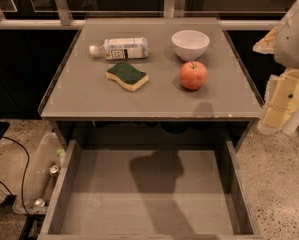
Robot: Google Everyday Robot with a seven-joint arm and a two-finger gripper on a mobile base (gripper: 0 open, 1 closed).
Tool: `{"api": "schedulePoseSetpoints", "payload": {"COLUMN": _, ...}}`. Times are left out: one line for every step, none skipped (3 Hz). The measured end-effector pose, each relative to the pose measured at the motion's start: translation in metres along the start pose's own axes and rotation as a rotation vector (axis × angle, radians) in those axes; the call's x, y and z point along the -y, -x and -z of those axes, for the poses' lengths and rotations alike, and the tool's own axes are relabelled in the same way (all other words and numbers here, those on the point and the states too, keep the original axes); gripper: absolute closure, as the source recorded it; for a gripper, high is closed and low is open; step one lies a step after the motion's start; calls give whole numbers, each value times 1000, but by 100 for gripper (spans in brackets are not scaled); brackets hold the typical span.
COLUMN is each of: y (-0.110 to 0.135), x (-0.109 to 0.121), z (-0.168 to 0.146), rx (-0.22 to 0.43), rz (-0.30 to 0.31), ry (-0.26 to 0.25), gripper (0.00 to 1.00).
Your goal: Place sponge into top drawer
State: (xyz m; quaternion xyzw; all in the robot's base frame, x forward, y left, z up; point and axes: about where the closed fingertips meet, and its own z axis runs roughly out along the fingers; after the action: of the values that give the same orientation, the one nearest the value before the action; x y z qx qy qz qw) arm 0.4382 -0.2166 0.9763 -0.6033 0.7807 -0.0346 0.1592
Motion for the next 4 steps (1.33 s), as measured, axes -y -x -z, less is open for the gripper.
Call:
{"api": "schedulePoseSetpoints", "payload": {"y": 10, "x": 5, "z": -1, "rx": 17, "rz": 7, "ry": -14, "gripper": 0}}
{"api": "schedulePoseSetpoints", "payload": {"y": 37, "x": 20, "z": -8, "rx": 86, "rz": 35, "ry": -27, "gripper": 0}}
{"api": "schedulePoseSetpoints", "payload": {"y": 70, "x": 50, "z": -22, "rx": 231, "rz": 6, "ry": -9, "gripper": 0}}
{"api": "schedulePoseSetpoints", "payload": {"y": 70, "x": 50, "z": -22, "rx": 231, "rz": 6, "ry": -9, "gripper": 0}}
